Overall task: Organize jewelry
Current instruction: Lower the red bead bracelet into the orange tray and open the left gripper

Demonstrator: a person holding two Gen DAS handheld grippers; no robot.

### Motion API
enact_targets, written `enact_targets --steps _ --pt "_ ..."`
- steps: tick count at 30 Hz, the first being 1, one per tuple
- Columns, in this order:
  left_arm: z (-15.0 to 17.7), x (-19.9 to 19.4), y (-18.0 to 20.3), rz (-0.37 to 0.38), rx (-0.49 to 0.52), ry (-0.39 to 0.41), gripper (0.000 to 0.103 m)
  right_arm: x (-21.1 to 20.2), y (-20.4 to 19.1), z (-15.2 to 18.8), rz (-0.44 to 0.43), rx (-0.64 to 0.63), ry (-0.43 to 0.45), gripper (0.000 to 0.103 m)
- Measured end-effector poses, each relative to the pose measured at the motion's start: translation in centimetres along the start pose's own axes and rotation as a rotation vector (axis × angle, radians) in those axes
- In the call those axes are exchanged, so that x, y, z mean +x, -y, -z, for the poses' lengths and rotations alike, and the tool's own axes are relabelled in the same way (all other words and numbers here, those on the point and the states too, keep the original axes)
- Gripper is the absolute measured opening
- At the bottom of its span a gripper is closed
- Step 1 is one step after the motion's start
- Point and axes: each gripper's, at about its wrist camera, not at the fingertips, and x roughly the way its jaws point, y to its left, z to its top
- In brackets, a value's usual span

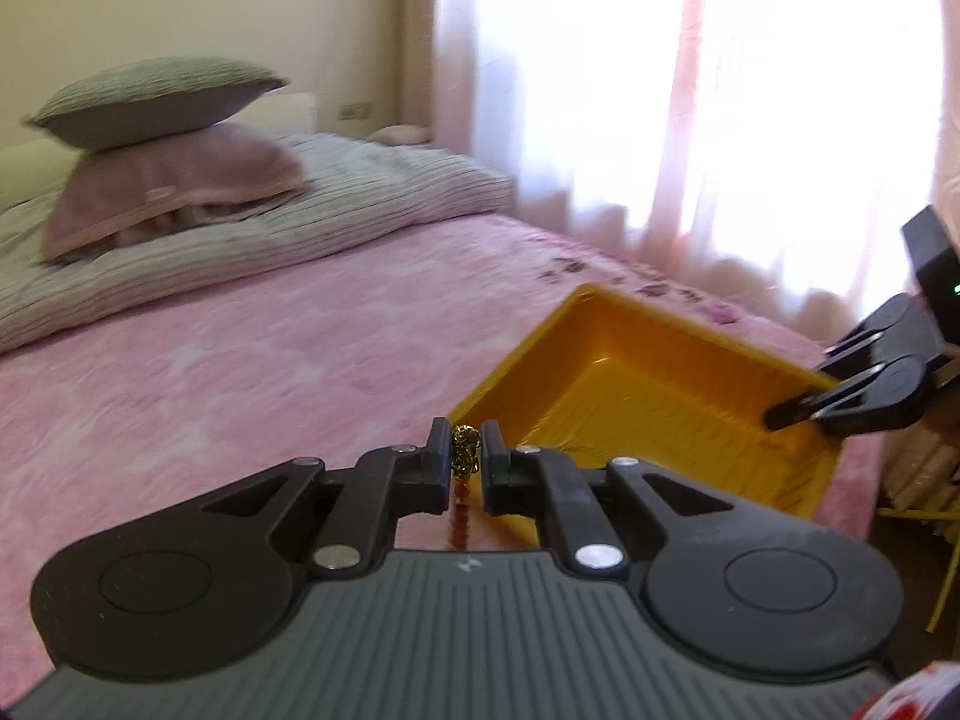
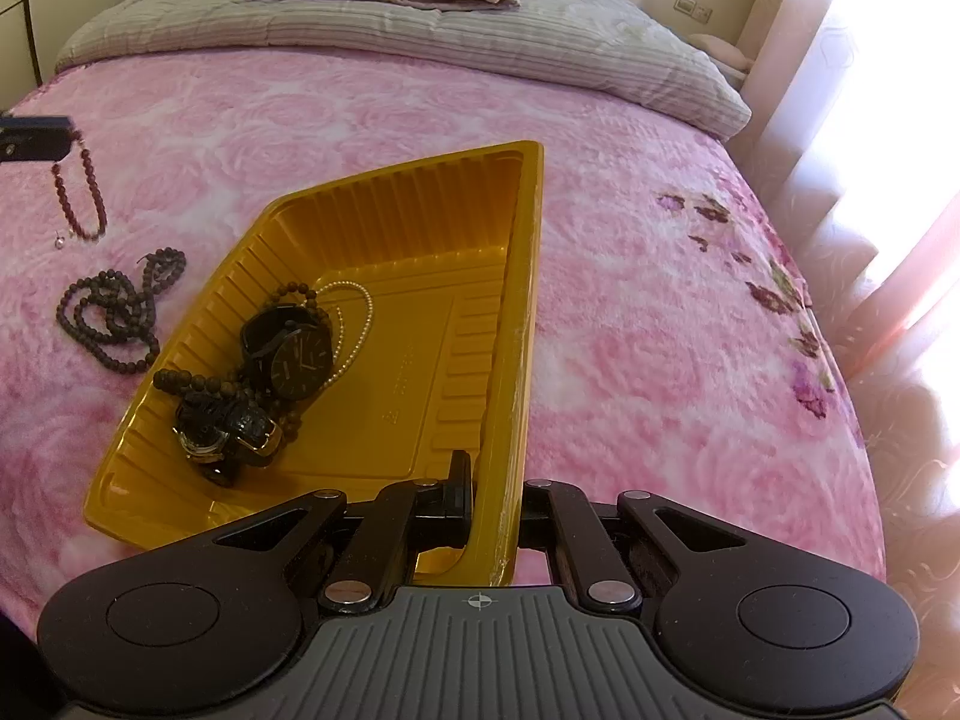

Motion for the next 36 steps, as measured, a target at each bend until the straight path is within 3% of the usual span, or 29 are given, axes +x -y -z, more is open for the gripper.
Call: enact_targets --steps 14,36 --pt "-3.1 4.8 5.4 0.201 0.029 -0.047 0.008 0.1 0.0 0.0 0.0 -0.003 0.003 0.006" --pt "-2.2 9.1 6.1 0.225 0.014 -0.149 0.008 0.2 -0.1 -0.1 0.0 -0.005 0.004 0.006"
